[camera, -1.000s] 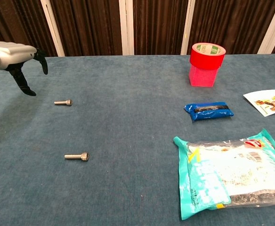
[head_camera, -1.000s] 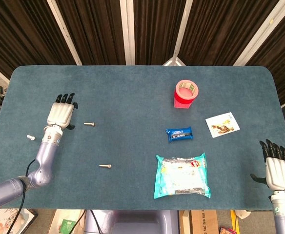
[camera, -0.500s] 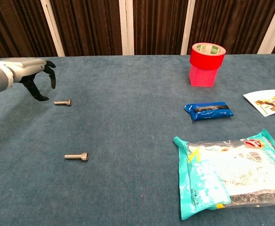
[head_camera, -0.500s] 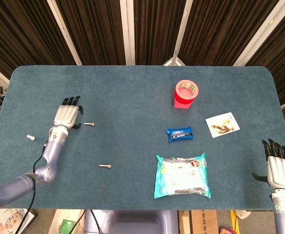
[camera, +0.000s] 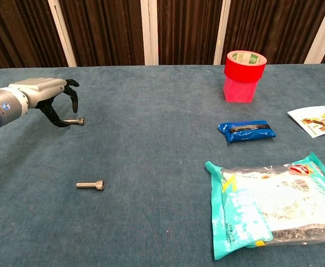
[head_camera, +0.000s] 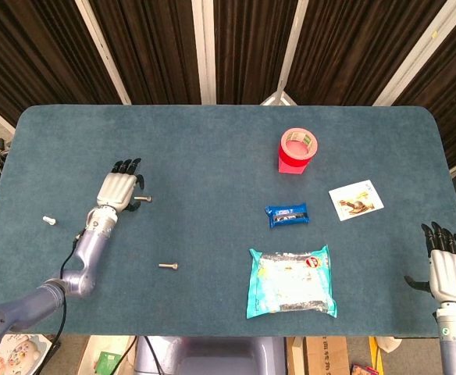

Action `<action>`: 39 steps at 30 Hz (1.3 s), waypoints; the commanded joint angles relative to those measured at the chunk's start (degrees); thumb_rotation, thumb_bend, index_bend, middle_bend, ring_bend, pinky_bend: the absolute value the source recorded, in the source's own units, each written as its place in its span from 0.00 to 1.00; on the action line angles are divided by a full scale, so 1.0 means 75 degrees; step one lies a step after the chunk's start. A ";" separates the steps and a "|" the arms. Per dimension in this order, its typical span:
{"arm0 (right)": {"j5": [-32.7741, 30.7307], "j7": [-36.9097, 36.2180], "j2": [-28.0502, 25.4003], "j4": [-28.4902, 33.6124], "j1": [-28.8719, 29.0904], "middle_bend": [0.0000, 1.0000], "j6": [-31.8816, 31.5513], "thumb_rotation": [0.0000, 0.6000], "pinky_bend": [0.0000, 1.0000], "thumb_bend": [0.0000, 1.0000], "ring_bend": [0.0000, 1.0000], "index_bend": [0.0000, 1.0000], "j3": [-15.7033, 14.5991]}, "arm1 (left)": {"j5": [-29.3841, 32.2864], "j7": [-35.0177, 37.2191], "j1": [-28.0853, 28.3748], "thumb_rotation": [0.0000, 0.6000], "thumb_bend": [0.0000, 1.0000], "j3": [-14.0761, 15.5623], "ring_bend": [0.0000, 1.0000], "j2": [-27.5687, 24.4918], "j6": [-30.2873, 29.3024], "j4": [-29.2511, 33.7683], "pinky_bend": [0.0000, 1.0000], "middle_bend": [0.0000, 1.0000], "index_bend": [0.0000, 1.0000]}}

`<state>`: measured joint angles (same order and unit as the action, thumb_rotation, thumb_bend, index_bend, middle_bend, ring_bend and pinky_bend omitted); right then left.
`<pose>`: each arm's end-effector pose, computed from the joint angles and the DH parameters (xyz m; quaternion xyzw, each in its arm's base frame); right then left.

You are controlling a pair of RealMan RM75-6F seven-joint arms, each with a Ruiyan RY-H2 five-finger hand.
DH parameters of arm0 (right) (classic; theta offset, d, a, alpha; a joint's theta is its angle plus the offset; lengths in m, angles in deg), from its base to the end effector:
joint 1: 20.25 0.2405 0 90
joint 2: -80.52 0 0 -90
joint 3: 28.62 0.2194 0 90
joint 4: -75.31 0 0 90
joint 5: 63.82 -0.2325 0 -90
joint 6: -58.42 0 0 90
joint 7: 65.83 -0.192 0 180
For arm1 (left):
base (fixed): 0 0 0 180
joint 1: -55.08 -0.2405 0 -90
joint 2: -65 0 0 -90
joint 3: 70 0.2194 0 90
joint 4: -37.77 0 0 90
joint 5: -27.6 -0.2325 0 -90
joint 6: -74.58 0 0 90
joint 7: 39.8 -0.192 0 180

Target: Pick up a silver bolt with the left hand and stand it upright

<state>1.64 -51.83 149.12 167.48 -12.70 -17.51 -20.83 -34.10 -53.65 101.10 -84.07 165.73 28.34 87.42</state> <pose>-0.3297 -0.2516 0.1062 0.5422 -0.4446 0.2708 0.6596 -0.1930 0.4531 -0.0493 -0.7047 -0.3728 -0.2999 0.5239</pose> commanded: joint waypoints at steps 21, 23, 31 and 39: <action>0.0045 -0.0105 -0.0037 -0.0007 -0.0008 0.00 -0.0016 1.00 0.00 0.00 0.00 0.07 0.0000 | -0.0289 -0.0012 -0.0028 1.00 0.43 0.0177 0.00 0.0346 -0.0213 -0.0532 0.00 0.02 0.53; 0.0047 -0.0103 -0.0033 -0.0015 -0.0009 0.00 -0.0025 1.00 0.00 0.00 0.00 0.07 0.0002 | -0.0279 -0.0058 -0.0022 1.00 0.43 0.0160 0.00 0.0359 -0.0237 -0.0550 0.00 0.02 0.53; 0.0041 -0.0105 -0.0023 -0.0024 -0.0007 0.00 -0.0025 1.00 0.00 0.00 0.00 0.07 0.0002 | -0.0266 -0.0270 -0.0050 1.00 0.46 0.0177 0.00 0.0375 -0.0285 -0.0617 0.00 0.02 0.54; -0.0003 -0.0066 0.0001 -0.0037 -0.0003 0.00 -0.0026 1.00 0.00 0.00 0.00 0.07 0.0010 | -0.0200 -0.0398 -0.0069 1.00 0.46 0.0159 0.00 0.0399 -0.0242 -0.0653 0.00 0.02 0.54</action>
<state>1.63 -52.33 149.12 167.22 -12.73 -17.71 -20.77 -35.64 -56.60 100.58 -82.86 168.70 26.50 82.54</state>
